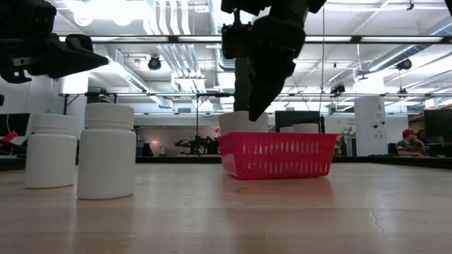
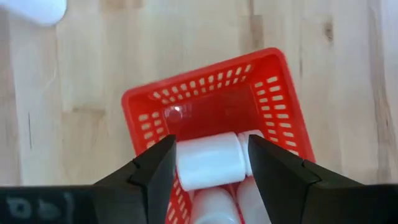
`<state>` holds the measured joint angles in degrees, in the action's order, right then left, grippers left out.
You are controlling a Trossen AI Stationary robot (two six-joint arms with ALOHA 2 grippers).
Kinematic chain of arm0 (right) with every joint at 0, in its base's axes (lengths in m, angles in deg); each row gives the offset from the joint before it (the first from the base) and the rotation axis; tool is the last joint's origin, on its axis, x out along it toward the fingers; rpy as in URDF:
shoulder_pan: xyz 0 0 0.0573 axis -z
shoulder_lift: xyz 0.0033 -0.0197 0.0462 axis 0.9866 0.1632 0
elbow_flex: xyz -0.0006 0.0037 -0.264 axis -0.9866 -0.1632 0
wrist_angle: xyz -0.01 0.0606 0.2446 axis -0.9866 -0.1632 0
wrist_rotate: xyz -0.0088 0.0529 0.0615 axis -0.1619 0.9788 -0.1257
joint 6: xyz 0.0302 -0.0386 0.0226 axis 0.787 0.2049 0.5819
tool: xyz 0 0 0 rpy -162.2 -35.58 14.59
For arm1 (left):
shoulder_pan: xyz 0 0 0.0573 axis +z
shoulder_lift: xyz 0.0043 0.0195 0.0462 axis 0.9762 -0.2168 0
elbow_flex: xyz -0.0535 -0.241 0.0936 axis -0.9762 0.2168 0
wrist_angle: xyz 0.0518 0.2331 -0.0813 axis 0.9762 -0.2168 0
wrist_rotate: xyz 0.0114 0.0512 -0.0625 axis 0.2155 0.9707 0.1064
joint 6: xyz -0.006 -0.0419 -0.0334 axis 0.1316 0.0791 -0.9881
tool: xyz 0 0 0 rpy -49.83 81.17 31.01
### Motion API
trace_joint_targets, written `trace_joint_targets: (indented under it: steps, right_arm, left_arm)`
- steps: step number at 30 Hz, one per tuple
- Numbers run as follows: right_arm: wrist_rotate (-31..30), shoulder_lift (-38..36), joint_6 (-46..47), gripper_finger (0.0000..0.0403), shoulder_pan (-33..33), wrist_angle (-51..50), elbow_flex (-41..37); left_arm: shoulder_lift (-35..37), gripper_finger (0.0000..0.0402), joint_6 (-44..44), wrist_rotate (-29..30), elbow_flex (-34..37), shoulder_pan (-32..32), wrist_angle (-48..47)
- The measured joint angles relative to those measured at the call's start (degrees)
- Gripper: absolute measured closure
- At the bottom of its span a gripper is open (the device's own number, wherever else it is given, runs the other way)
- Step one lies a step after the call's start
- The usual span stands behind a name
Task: Pick and place pill bottles into a basket
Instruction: Put the white pill bottle into the red bin
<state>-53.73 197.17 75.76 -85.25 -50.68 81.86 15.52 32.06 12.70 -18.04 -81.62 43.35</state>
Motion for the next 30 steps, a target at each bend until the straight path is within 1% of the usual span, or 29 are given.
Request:
trace_joint_targets:
  steps: [16,19,22,30]
  right_arm:
    - [-0.5,0.0,19.1,0.0211,-0.1,0.0,0.0]
    - [-0.7,0.0,21.4,0.0211,-0.1,0.0,0.0]
    - [-2.2,0.0,23.9,0.0211,-0.1,-0.2,0.0]
    - [-2.5,0.0,29.3,0.0211,-0.1,-2.9,0.0]
  left_arm:
    - [0.0,0.0387,0.0,0.0,0.0,0.0,0.0]
    - [0.0,0.0387,0.0,0.0,0.0,0.0,0.0]
    - [0.0,0.0387,0.0,0.0,0.0,0.0,0.0]
    - [0.0,0.0387,0.0,0.0,0.0,0.0,0.0]
